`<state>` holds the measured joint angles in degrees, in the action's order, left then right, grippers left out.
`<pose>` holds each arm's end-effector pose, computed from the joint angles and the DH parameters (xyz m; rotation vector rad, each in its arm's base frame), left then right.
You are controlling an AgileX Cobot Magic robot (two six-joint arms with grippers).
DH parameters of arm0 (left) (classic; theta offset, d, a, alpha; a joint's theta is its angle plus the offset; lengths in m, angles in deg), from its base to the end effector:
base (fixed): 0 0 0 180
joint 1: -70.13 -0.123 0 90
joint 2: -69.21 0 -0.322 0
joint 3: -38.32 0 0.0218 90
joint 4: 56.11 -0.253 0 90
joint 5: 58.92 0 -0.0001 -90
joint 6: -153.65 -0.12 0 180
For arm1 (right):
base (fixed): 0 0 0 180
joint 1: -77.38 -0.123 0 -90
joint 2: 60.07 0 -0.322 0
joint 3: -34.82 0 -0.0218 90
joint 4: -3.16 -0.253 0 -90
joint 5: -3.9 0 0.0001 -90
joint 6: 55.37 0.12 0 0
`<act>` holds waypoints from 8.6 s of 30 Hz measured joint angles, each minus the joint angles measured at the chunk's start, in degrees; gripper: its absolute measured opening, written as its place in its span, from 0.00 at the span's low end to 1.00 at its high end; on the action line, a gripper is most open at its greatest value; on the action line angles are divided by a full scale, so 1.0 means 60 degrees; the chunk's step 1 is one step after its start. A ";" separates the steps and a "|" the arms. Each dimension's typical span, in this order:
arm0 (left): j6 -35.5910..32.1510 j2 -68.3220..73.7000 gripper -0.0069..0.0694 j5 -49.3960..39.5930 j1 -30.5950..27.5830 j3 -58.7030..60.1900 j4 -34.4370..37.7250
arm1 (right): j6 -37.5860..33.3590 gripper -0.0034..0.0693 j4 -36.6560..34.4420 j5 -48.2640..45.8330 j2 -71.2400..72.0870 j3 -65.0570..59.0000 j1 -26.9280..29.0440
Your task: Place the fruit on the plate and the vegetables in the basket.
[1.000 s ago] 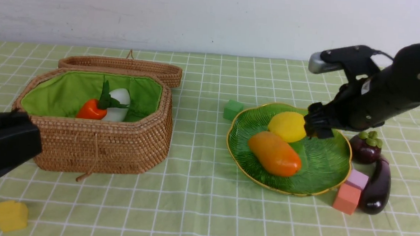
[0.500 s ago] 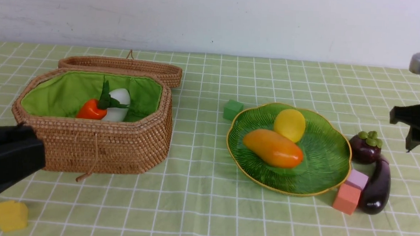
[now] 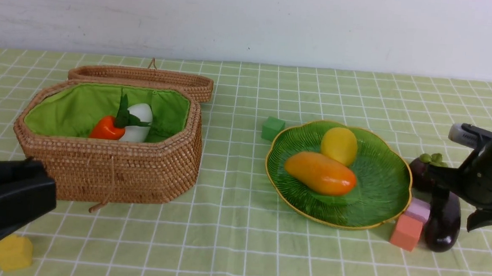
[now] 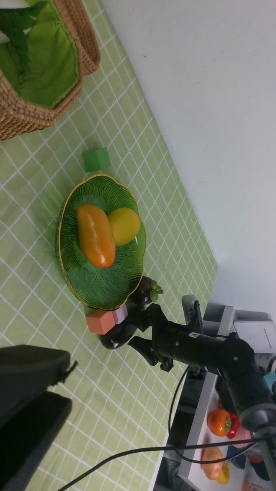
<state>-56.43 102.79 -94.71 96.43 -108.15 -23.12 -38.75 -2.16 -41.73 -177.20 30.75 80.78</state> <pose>0.0448 -0.0648 0.4031 0.6629 1.6120 -0.5863 0.4017 -0.0159 0.1806 0.5894 2.8582 0.1459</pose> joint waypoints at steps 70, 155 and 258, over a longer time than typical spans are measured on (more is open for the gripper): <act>0.9332 -0.0990 0.07 -0.0739 0.0000 0.0000 -0.8302 | -0.4878 0.58 -0.2524 -0.0430 -0.1510 0.8855 -0.7684; 0.2263 -0.0990 0.07 -0.1014 0.0000 0.0000 -0.0366 | -0.3996 0.27 -0.1213 -0.2978 0.1409 0.2818 0.0217; 0.2166 -0.1056 0.07 -0.0580 0.0000 0.0000 -0.1548 | -0.2998 0.50 0.0086 -0.2719 0.3589 0.2626 -0.1930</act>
<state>-43.43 96.46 -98.19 96.43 -108.15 -32.41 -56.74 -1.64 -58.04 -155.66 46.51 69.20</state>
